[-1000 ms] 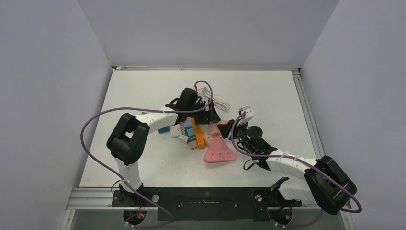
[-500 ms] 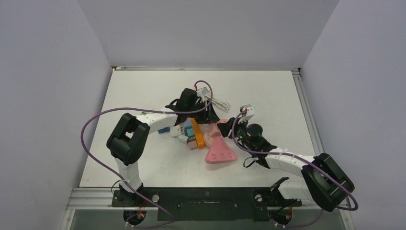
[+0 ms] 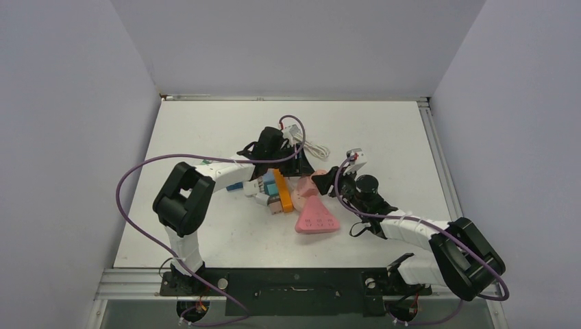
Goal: Pull the plug off the socket
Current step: Remove the plug from the socket.
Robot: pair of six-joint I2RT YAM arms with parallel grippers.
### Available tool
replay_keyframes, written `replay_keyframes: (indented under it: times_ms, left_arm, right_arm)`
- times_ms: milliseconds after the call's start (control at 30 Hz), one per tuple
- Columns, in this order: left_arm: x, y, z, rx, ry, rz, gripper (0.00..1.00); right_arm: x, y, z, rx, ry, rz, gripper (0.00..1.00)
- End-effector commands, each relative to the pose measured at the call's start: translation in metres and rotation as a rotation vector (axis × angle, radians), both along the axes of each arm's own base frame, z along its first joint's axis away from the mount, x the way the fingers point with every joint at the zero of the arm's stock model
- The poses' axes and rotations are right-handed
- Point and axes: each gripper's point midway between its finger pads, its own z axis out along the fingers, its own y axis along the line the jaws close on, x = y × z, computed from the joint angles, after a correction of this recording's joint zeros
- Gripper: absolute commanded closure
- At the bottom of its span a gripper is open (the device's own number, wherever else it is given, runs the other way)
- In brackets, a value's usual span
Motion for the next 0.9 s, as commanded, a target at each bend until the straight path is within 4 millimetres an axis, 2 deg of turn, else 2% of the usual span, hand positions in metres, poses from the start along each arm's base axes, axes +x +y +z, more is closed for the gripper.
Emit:
replay_keyframes:
  times_ms: [0,167,400,533,700,867]
  left_arm:
    - [-0.039,0.009,-0.044,0.125,0.118,-0.082,0.55]
    - [-0.043,0.007,-0.048,0.133,0.121,-0.091,0.61]
    - [-0.044,0.006,-0.052,0.143,0.126,-0.095,0.62]
    - [-0.042,0.005,-0.047,0.132,0.108,-0.091,0.62]
    - [-0.021,0.005,-0.012,0.05,0.006,-0.061,0.43]
    - [0.006,0.03,0.036,-0.003,-0.162,0.028,0.27]
  right_arm:
    - [0.011,-0.007,0.02,-0.05,-0.096,-0.082,0.95]
    - [0.011,-0.007,0.022,-0.097,-0.112,-0.093,0.95]
    - [0.009,-0.004,0.026,-0.154,-0.145,-0.098,0.95]
    - [0.009,-0.004,0.025,-0.179,-0.146,-0.109,0.95]
    - [0.011,-0.012,0.028,-0.191,-0.15,-0.153,0.95]
    - [0.009,-0.018,0.033,-0.179,-0.158,-0.178,0.95]
